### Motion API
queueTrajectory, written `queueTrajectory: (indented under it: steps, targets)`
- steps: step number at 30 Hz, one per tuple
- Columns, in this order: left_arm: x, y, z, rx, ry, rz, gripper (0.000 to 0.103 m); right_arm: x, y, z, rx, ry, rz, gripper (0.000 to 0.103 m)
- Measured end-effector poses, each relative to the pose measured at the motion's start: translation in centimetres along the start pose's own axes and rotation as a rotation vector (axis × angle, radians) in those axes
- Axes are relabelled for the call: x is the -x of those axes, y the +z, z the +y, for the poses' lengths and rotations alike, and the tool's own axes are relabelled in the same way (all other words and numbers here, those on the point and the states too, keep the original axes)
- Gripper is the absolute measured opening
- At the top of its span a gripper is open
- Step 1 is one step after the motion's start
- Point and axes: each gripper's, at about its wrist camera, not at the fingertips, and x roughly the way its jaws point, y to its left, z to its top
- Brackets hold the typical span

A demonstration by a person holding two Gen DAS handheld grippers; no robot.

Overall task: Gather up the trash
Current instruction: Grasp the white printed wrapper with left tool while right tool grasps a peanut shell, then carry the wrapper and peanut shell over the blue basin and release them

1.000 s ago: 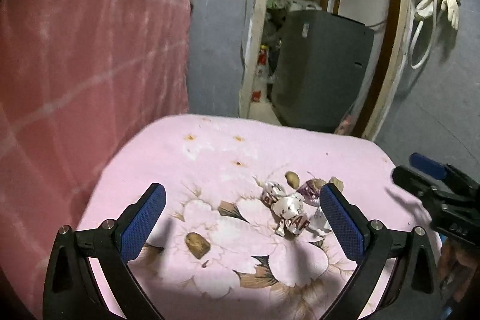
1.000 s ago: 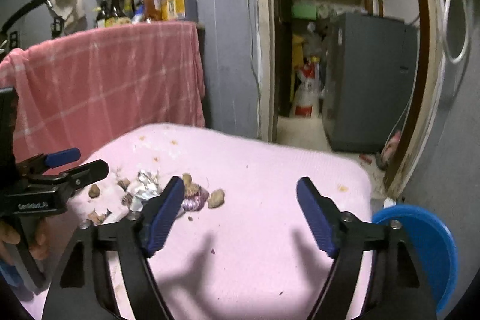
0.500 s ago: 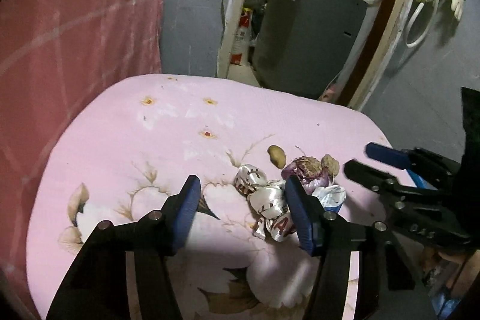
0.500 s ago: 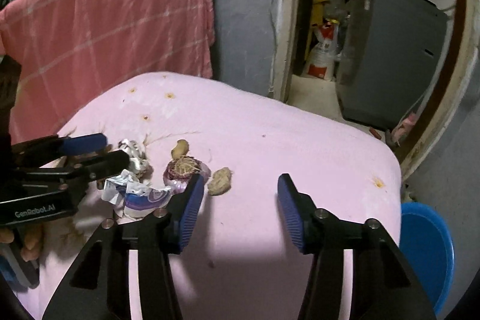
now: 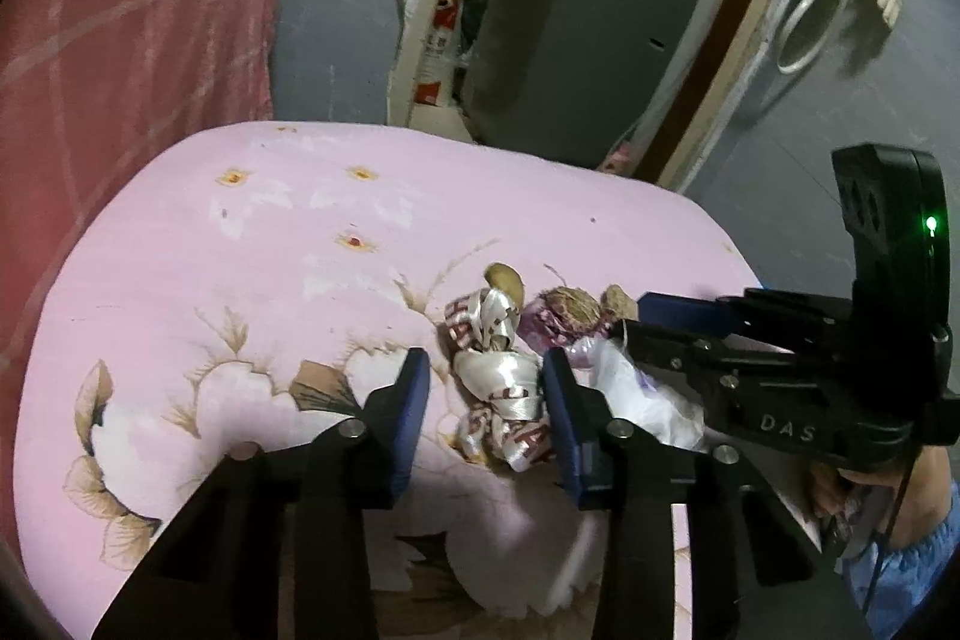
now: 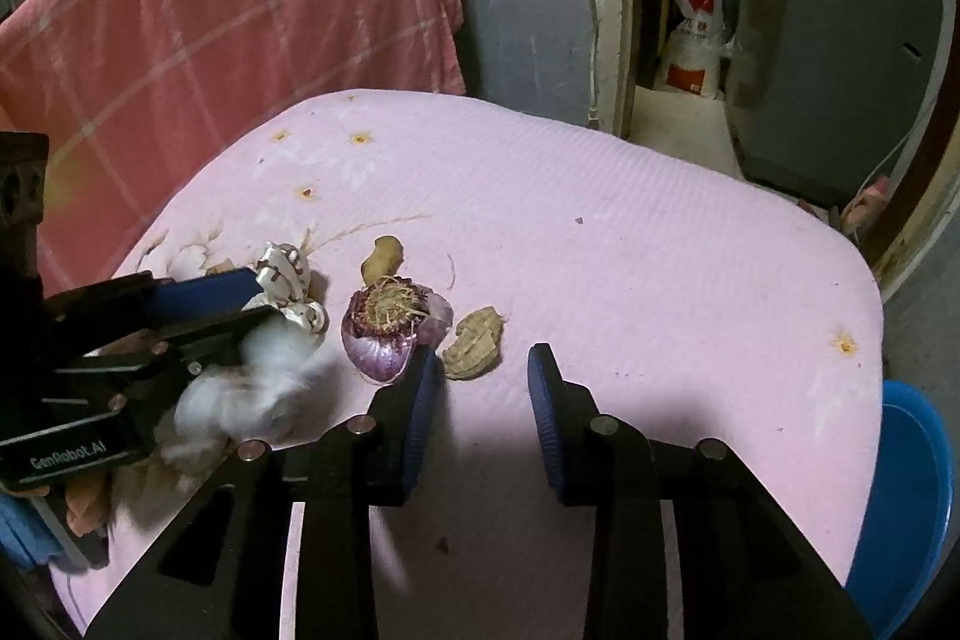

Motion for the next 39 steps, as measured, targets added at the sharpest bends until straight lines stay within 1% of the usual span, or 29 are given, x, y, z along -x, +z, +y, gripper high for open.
queueTrajectory:
  steps: [2,5,8,11,15,18,20,23,27,30,32,34,39]
  targets:
    - [-0.2,0.0,-0.1,-0.007,-0.004,0.009,0.024,-0.1,0.1,0.0,-0.002,0.017,0.006,0.023]
    - [-0.3,-0.1,-0.2,-0.009,-0.004,0.013,0.024,-0.2,0.0,-0.1,-0.006,0.034,0.011,0.018]
    - [-0.3,0.0,-0.1,-0.003,-0.009,0.011,0.023,-0.2,0.0,0.0,-0.004,0.032,0.009,0.016]
    - [-0.4,0.0,-0.1,-0.001,-0.011,0.007,0.023,-0.2,0.0,0.4,0.015,0.005,-0.002,0.016]
    - [-0.1,-0.3,0.2,0.009,-0.016,-0.003,0.023,0.7,-0.3,1.3,0.05,-0.071,-0.044,0.016]
    - [0.2,-0.5,0.5,0.02,-0.019,-0.017,0.023,1.6,-0.5,1.4,0.05,-0.099,-0.088,0.016]
    - [0.6,-0.6,0.8,0.028,-0.03,-0.034,0.023,2.6,-0.8,1.4,0.043,-0.106,-0.141,0.016]
    - [1.9,-0.8,0.9,0.031,-0.053,-0.097,0.023,3.9,-1.7,1.6,0.024,-0.115,-0.215,0.016]
    - [3.9,-1.1,0.3,0.016,-0.065,-0.198,0.023,6.0,-3.1,2.1,0.015,-0.142,-0.346,0.016]
    - [5.3,-1.4,-1.3,-0.032,-0.049,-0.273,0.023,8.2,-3.9,2.4,0.01,-0.162,-0.467,0.016]
    - [6.4,-1.5,-2.7,-0.064,-0.041,-0.332,0.023,9.6,-4.4,2.3,-0.007,-0.166,-0.524,0.016]
    - [7.4,-1.5,-4.1,-0.074,-0.04,-0.389,0.023,11.1,-4.7,2.4,-0.02,-0.169,-0.586,0.016]
    - [9.5,-1.2,-7.0,-0.078,-0.058,-0.523,0.023,15.4,-6.0,2.7,-0.017,-0.254,-0.751,0.016]
